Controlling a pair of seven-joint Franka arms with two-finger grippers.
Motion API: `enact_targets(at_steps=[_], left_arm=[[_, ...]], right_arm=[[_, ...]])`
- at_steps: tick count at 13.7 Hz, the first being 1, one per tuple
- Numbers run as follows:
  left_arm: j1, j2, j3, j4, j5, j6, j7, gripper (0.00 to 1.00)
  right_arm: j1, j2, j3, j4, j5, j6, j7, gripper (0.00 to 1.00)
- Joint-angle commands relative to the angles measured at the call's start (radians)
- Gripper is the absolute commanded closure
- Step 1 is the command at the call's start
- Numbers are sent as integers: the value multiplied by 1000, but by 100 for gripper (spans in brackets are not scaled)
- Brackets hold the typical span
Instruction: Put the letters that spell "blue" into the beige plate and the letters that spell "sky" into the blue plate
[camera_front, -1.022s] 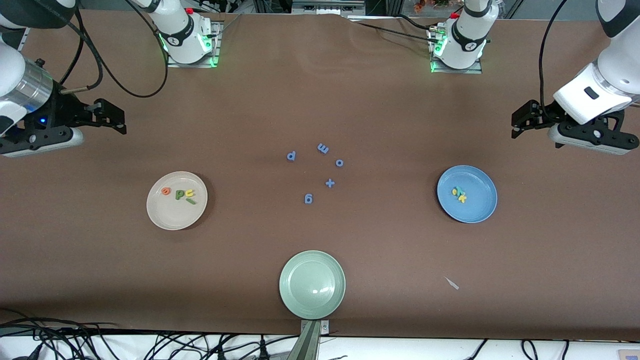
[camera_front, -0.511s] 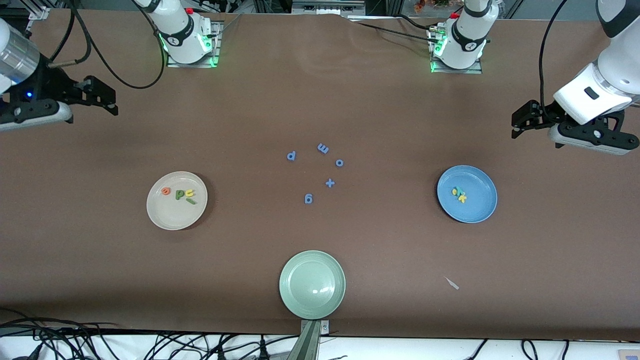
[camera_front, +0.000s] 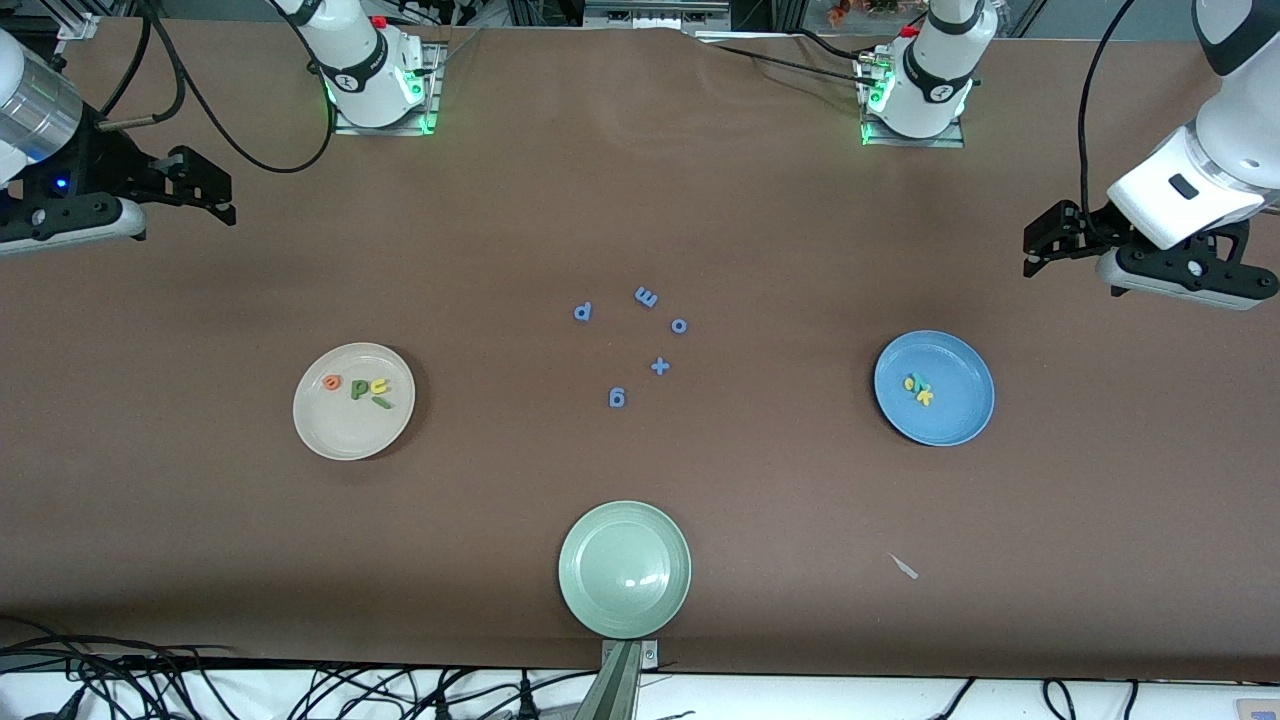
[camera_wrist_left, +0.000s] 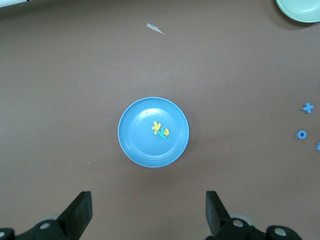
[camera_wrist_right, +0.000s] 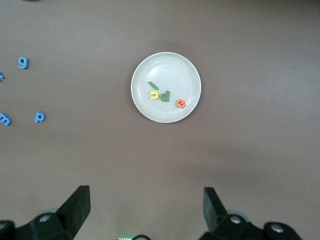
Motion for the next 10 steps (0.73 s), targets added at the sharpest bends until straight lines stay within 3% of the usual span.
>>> enact_targets(at_steps=[1,10], left_arm=[[3,11,-5,28,25,-22,0,0],[3,11,-5,28,25,-22,0,0]], right_arm=[[-20,-2,17,4,-16,2,-3,0],[-21,1,-23,4,-16,-1,-38,0]])
